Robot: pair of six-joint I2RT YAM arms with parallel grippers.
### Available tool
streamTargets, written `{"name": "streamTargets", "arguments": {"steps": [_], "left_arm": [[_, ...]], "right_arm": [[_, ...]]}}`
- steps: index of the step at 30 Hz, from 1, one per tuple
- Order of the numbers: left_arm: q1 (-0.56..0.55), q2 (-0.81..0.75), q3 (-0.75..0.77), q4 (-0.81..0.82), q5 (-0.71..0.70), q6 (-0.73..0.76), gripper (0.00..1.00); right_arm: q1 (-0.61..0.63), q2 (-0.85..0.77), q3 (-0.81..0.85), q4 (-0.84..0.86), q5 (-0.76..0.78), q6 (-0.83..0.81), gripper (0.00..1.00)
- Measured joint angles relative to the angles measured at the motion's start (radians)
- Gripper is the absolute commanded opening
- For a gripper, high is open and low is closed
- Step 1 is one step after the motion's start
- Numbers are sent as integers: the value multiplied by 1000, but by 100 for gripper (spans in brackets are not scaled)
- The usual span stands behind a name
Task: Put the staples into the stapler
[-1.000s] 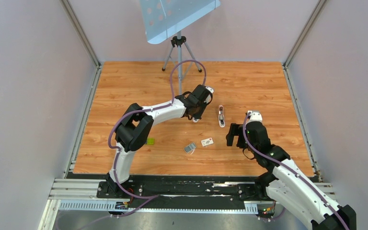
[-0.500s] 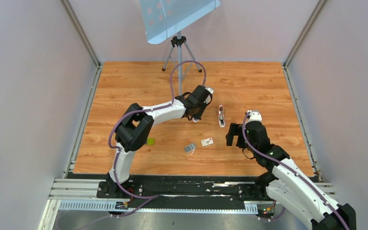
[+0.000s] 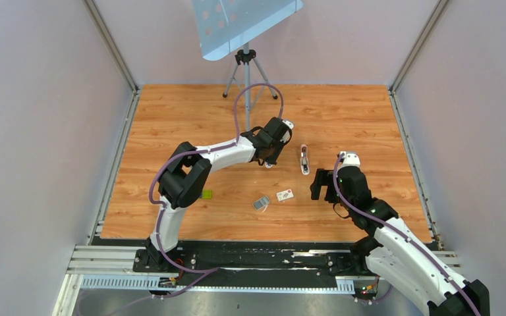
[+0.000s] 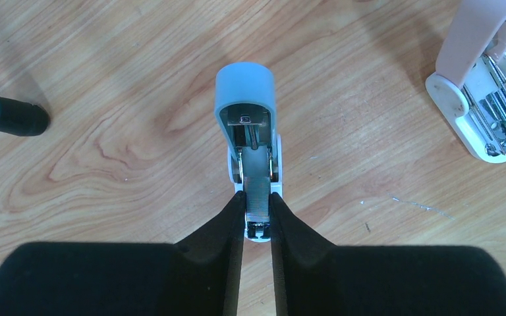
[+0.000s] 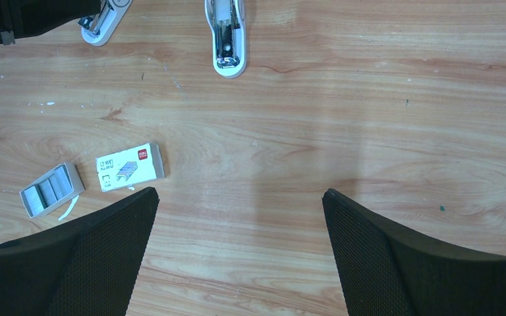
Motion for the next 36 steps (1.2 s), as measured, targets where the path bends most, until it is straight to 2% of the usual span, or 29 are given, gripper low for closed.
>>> {"name": "streamTargets", "arguments": {"steps": [15, 24, 36], "left_arm": [[0, 0, 0, -1, 0, 2, 25], [0, 0, 0, 0, 0, 8, 18], [0, 0, 0, 0, -2, 11, 20]], "right_arm": [[0, -2, 0, 2, -6, 0, 100], [0, -1, 0, 3, -6, 0, 100], [0, -1, 0, 3, -6, 0, 100]]}}
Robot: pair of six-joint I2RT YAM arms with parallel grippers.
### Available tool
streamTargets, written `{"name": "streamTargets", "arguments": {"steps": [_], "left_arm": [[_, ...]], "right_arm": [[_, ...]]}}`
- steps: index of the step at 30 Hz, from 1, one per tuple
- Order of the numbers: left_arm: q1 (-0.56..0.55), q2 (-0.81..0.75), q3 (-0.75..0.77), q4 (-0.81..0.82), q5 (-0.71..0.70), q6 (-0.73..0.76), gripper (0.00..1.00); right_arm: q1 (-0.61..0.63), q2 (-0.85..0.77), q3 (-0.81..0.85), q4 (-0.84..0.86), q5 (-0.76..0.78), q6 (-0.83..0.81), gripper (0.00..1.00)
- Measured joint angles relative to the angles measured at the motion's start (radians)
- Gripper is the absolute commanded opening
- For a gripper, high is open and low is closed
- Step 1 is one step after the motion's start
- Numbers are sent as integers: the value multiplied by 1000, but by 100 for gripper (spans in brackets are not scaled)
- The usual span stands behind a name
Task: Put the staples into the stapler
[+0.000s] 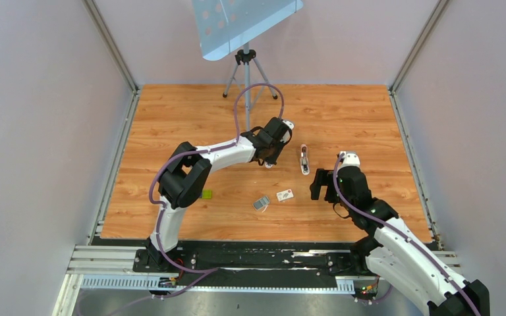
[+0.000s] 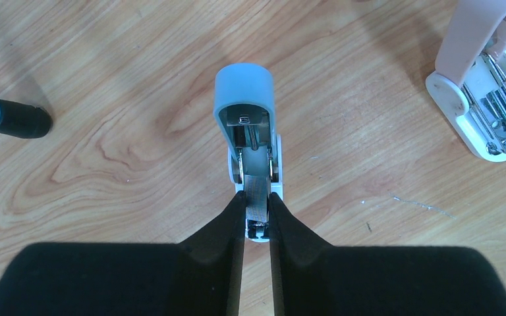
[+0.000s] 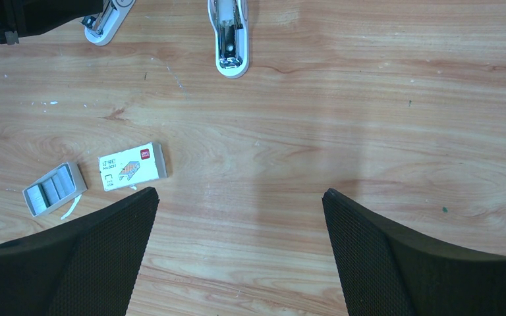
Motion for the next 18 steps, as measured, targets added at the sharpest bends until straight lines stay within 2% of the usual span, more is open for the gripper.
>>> {"name": "streamTargets", "arguments": {"steps": [18], "left_arm": [[-6, -8, -23, 31, -15, 74, 22]], "right_arm": [[0, -3, -5, 0, 0, 0, 100]]}}
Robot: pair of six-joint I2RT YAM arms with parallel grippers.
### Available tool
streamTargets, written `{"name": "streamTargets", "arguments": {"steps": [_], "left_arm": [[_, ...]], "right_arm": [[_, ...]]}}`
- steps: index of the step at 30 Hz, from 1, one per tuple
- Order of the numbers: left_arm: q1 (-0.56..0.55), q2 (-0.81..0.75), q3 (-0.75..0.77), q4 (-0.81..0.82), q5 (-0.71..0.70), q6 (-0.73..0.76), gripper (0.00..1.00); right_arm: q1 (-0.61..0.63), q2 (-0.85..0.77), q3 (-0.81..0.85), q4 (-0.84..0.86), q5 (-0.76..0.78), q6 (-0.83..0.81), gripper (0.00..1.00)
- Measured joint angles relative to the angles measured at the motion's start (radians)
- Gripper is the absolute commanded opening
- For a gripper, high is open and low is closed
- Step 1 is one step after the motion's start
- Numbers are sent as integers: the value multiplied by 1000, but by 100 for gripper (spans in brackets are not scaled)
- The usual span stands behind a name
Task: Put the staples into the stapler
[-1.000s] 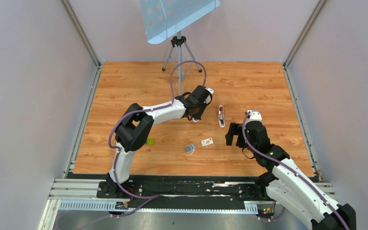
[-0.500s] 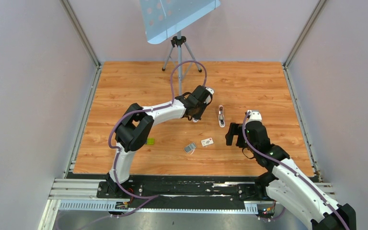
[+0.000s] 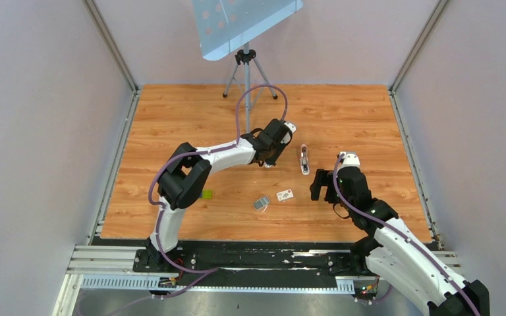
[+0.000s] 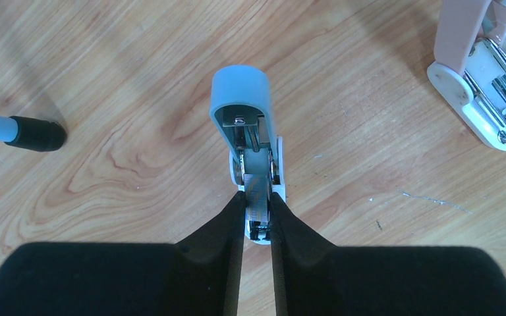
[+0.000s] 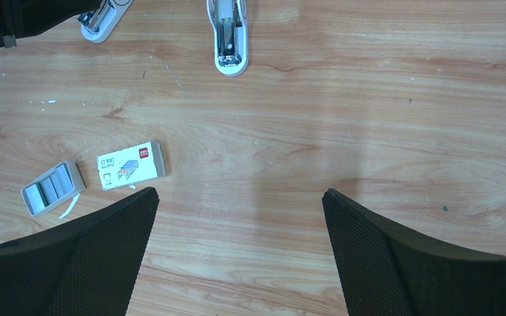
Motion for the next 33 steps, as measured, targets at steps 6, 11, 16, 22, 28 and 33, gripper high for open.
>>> {"name": "streamTargets", "arguments": {"steps": [6, 11, 16, 22, 28, 33], "left_arm": [[-1, -7, -17, 22, -1, 27, 22], [-1, -11, -27, 36, -1, 38, 22], [-2, -12, -31, 41, 0, 42, 23], [-2, -18, -40, 43, 0, 45, 26], [-2, -18, -42, 39, 6, 46, 25], [-2, -18, -43, 34, 18, 45, 25]], "right_arm": [[0, 0, 0, 0, 0, 0, 100], [0, -2, 0, 0, 0, 0, 100], [0, -3, 0, 0, 0, 0, 100], [0, -2, 0, 0, 0, 0, 100], [0, 3, 0, 0, -1, 0, 100], [0, 5, 0, 0, -3, 0, 100]]}}
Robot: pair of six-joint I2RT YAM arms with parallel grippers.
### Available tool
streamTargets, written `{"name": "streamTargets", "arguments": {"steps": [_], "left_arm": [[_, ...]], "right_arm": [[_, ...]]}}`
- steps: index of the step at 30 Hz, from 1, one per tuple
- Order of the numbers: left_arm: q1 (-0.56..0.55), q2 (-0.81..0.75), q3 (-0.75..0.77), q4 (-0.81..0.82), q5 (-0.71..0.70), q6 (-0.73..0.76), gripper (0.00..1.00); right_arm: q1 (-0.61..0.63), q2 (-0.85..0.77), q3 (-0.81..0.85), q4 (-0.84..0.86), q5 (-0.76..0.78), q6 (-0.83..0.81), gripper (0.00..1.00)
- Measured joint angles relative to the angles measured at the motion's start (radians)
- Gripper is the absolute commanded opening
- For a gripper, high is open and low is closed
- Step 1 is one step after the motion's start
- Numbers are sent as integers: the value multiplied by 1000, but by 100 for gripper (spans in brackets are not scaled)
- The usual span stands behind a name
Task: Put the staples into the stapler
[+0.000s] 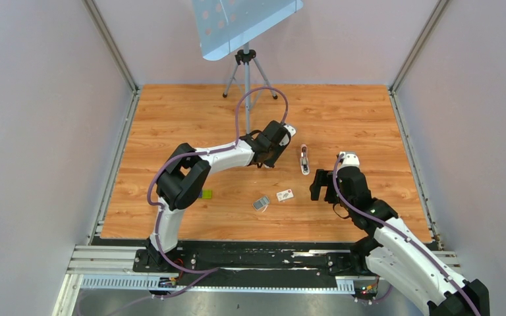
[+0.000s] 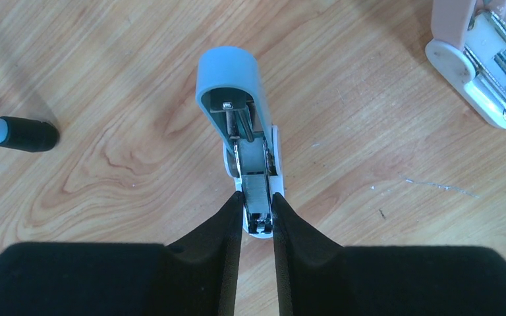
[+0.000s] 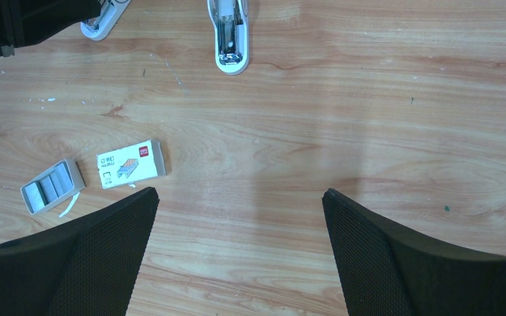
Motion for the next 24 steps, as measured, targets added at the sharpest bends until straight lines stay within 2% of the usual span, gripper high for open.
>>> {"name": "streamTargets", "arguments": {"steps": [12, 24], "left_arm": [[1, -59, -27, 1, 1, -55, 35], [38, -119, -65, 85, -26, -113, 37]], "right_arm": [[0, 0, 0, 0, -6, 0, 100], [0, -2, 0, 0, -6, -1, 100]]}}
